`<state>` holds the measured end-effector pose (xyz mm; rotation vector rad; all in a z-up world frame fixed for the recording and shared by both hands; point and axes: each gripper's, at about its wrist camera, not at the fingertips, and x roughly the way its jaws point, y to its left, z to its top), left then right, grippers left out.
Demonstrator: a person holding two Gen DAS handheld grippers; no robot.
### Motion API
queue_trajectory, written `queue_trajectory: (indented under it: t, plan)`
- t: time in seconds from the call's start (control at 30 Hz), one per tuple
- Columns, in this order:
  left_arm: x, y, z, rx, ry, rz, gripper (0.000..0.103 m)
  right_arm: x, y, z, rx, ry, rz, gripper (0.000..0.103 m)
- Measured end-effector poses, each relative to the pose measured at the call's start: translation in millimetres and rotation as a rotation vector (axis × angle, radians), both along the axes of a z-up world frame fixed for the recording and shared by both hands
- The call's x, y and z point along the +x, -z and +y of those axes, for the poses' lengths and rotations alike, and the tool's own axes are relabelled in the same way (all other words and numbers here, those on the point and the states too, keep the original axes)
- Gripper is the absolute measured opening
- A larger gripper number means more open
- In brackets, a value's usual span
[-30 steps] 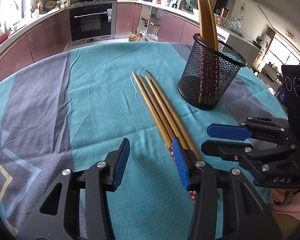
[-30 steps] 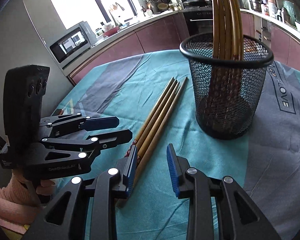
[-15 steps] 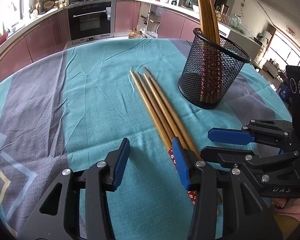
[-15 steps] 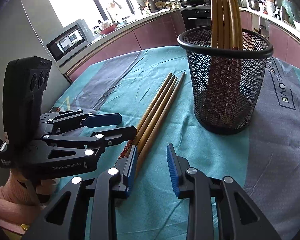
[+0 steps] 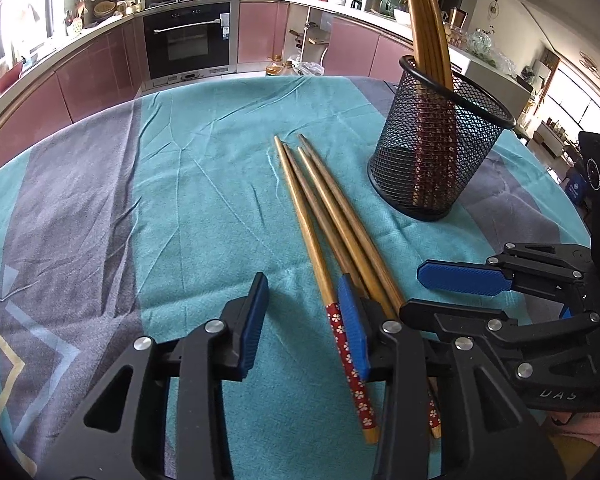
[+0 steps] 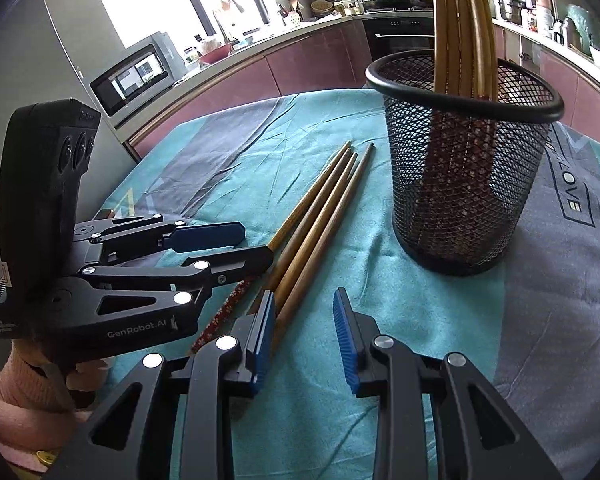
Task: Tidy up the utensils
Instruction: 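Lower both tools onto the pile and close each on one chopstick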
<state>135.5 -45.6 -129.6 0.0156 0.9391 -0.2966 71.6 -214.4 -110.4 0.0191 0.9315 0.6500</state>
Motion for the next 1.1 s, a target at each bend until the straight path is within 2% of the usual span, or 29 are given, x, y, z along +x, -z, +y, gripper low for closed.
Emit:
queue_trajectory:
  t: [0.43, 0.7, 1.1]
  plan:
    - [-2, 1, 7, -0.035, -0.013, 0.018, 0.020, 7, 0, 6, -0.053, -0.004, -0.012, 0.025]
    - [0, 0, 10, -0.027, -0.005, 0.022, 0.022, 13, -2, 5, -0.074, 0.025, -0.004, 0.023]
    - [38, -1, -2, 0.025, 0.009, 0.019, 0.022, 38, 2, 15, -0.067, 0.088, -0.006, 0.020]
